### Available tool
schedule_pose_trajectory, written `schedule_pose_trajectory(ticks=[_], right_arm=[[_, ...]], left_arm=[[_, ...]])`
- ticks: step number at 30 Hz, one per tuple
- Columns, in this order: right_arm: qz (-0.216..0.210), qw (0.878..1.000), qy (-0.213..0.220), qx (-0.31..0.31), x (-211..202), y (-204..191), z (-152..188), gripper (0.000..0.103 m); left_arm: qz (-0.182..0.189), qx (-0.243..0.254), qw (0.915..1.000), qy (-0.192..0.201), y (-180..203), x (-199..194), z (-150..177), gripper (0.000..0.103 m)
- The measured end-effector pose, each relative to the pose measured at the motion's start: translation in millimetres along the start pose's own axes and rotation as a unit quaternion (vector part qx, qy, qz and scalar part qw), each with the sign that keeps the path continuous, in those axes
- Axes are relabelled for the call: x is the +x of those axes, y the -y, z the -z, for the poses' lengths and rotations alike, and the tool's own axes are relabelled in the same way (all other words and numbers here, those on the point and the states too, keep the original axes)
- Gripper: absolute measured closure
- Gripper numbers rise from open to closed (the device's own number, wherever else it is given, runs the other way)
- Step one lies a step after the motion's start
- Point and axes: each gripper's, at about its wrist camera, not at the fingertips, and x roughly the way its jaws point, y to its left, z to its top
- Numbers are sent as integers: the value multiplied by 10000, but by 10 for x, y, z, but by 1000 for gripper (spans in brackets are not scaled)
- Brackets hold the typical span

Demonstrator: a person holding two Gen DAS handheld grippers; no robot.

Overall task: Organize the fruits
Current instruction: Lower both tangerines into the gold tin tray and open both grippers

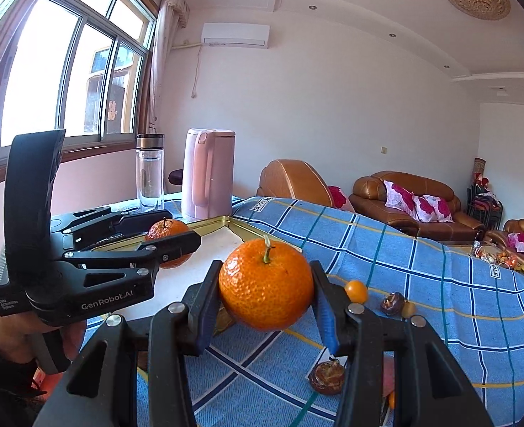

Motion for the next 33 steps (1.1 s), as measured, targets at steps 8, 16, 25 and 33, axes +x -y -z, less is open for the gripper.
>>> schedule_pose_trajectory(ticks=[8, 16, 25, 33], right_arm=[[-192, 9997, -110, -64, 252, -85, -106, 54], [-384, 9989, -225, -155, 523, -236, -186, 54], [-560, 9974, -410, -217, 789, -425, -184, 54], [-687, 9956, -615, -150, 990, -521, -145, 54]], left_arm=[[-120, -35, 9998, -157, -151, 65, 23, 56], [-234, -77, 9992, -325, -299, 136, 61, 56], [-396, -188, 9979, -479, -505, 180, 105, 56], [-499, -212, 9963, -673, -643, 266, 137, 56]])
